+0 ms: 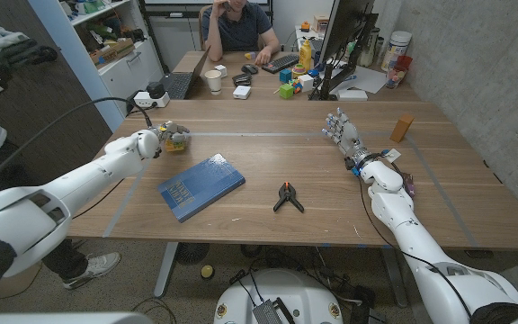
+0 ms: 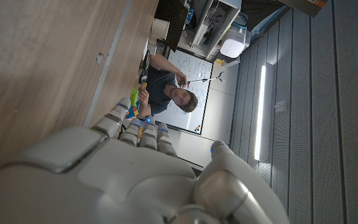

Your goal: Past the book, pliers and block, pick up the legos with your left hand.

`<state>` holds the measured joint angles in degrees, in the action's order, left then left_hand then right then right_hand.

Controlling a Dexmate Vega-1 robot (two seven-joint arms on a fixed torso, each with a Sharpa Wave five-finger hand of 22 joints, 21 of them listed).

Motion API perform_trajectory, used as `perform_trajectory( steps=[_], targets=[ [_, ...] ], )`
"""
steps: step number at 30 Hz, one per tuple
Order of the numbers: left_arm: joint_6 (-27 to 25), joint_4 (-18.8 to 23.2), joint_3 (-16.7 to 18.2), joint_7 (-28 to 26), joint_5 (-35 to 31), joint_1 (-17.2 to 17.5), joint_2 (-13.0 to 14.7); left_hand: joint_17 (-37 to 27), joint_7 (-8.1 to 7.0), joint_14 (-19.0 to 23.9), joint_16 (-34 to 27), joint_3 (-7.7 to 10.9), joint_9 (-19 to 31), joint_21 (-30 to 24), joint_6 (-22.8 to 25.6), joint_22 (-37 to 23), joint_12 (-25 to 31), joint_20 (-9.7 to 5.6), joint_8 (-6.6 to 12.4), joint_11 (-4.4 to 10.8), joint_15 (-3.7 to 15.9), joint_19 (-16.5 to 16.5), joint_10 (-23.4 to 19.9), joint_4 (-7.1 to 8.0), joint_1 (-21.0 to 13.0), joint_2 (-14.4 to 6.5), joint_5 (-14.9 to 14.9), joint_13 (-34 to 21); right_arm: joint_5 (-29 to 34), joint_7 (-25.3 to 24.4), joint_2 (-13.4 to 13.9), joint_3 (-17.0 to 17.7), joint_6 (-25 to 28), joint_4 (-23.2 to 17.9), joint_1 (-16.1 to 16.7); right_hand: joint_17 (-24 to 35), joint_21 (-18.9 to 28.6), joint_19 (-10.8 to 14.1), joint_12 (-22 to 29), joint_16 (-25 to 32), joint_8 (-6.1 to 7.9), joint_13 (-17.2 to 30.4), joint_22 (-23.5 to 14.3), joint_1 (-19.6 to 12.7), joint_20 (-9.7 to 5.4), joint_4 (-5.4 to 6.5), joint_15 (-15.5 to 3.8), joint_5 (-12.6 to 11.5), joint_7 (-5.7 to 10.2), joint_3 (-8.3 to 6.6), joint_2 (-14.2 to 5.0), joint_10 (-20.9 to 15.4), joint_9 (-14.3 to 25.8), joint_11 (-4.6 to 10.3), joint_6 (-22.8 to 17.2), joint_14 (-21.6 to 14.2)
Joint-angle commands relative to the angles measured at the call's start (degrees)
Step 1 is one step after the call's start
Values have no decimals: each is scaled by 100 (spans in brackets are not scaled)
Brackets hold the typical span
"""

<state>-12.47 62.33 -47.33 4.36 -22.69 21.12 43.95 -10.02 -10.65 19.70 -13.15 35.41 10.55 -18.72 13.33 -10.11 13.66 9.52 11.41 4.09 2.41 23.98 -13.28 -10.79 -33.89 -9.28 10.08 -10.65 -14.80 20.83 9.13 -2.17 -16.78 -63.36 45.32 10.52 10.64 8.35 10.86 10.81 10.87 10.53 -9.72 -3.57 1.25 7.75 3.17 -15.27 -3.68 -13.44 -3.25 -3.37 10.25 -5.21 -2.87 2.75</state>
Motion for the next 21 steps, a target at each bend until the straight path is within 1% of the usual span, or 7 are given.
perform_trajectory(
  steps=[1,5,6,11,18,19,21],
  targets=[
    [-366,300,-113,-114,-390,32,75,-37,165,270,33,208,20,-88,14,-58,-39,-978,-26,-3,390,1726,-164,-61,-977,24,9,-22,-8,85,-11,-9,-37,101,-69,31,55,31,36,34,38,27,-11,60,13,4,27,-35,-21,24,9,-19,21,-28,-37,1],
    [-542,440,-127,-210,-555,82,96,-70,180,474,-16,232,25,-173,141,-72,-35,-1071,11,17,478,1922,-298,-47,-1440,-1,-5,-26,-8,114,-13,-8,-58,142,-95,30,55,34,36,33,42,28,-11,65,10,6,30,-39,-12,31,10,-19,21,-28,-52,0],
    [-589,481,-138,-226,-607,91,103,-82,164,565,-35,205,27,-219,196,-80,-30,-1106,20,56,524,2011,-381,-49,-1673,45,-13,-29,-8,118,-13,-6,-62,147,-98,30,54,32,36,32,40,28,-11,67,7,7,27,-41,-7,33,10,-18,21,-27,-51,2],
    [-799,612,-190,-364,-872,131,102,-106,230,822,-100,119,30,-345,503,-99,20,-1225,93,109,662,2229,-670,-61,-2204,150,-11,-33,-12,130,-9,6,-57,135,-91,30,55,35,38,32,46,28,-10,71,8,9,30,-46,-2,40,9,-24,22,-30,-73,-2],
    [-1110,793,-192,-709,-1205,239,89,-164,471,1417,-243,-82,43,-727,1493,-192,82,-1459,289,233,929,2604,-1261,-20,-3382,287,-10,-35,-21,124,-4,27,-60,85,-50,29,58,47,39,35,46,28,-10,75,7,10,23,-55,6,50,9,-27,23,-22,-87,-16],
    [-1175,839,-169,-808,-1243,279,87,-171,572,1529,-270,-101,46,-802,1636,-208,104,-1470,314,241,964,2676,-1381,-1,-3485,275,-12,-35,-22,117,-3,31,-62,69,-37,29,57,48,40,34,45,28,-10,76,7,11,22,-56,2,52,9,-31,23,-18,-87,-16],
    [-1185,855,-143,-851,-1248,302,83,-161,625,1777,-308,-126,53,-938,1980,-237,149,-1530,388,269,1026,2785,-1627,22,-3622,280,-16,-33,-19,108,-2,32,-61,58,-30,29,59,52,40,34,44,28,-10,77,3,11,26,-58,4,54,9,-31,23,-21,-88,-17]
  ],
)
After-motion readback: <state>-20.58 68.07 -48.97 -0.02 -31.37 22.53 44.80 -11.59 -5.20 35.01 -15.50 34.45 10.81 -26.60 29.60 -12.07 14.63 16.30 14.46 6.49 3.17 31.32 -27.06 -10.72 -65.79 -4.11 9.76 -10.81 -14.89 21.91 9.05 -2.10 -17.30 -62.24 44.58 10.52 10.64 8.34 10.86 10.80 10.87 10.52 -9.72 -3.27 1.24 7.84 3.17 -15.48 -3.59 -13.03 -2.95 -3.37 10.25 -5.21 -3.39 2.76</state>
